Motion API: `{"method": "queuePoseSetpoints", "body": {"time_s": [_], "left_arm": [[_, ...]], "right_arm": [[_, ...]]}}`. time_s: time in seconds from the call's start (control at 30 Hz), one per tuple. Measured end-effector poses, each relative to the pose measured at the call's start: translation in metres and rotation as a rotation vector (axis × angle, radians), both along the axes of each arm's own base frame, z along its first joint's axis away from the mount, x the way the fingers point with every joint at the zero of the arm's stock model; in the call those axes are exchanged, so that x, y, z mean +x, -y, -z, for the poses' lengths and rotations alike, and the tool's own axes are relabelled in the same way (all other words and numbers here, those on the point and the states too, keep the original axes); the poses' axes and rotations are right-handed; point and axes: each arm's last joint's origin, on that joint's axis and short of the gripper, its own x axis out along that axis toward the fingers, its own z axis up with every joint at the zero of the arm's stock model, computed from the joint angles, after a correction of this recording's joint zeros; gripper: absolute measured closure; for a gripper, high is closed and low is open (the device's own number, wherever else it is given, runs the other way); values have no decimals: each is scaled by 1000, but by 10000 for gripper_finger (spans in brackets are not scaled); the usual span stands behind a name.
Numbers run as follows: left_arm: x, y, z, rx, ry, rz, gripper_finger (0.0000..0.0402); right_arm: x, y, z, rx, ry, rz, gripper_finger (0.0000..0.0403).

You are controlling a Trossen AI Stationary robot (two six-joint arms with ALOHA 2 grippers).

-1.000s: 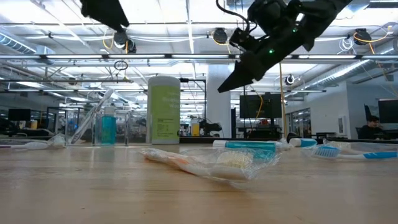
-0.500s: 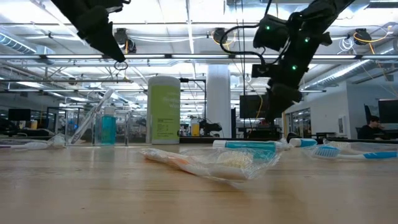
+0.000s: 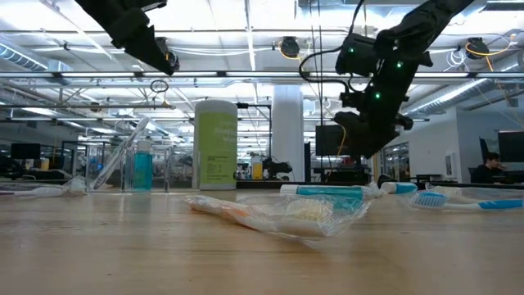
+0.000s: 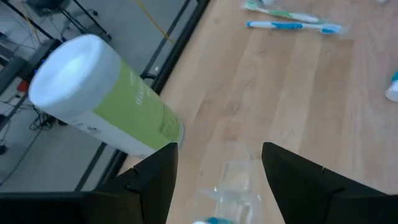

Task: Pick & Place toothbrushing station
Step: Put the right green toothbrush into the transparent organizer

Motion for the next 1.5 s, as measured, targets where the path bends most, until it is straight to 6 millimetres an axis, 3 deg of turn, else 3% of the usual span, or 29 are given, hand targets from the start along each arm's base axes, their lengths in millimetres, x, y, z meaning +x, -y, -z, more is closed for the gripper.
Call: {"method": "queuePoseSetpoints", "body": {"time_s": [0.27, 0.43, 0.73, 1.17, 1.5], "left_arm": [[2, -16, -5, 43, 36, -43, 160], [1, -24, -5, 38, 35, -78, 160], [0, -33, -5, 37, 37, -112, 160], [-1, -35, -5, 20, 40, -105, 160], [0, -34, -5, 7, 43, -93, 160]], "right_arm": [[-23, 24, 18, 22, 11, 152, 206], [-31, 38, 26, 65, 124, 165, 206], [-46, 41, 42, 87, 125, 217, 206], [-39, 50, 68, 78, 177, 215, 207], [-38, 51, 70, 67, 159, 207, 290]]}}
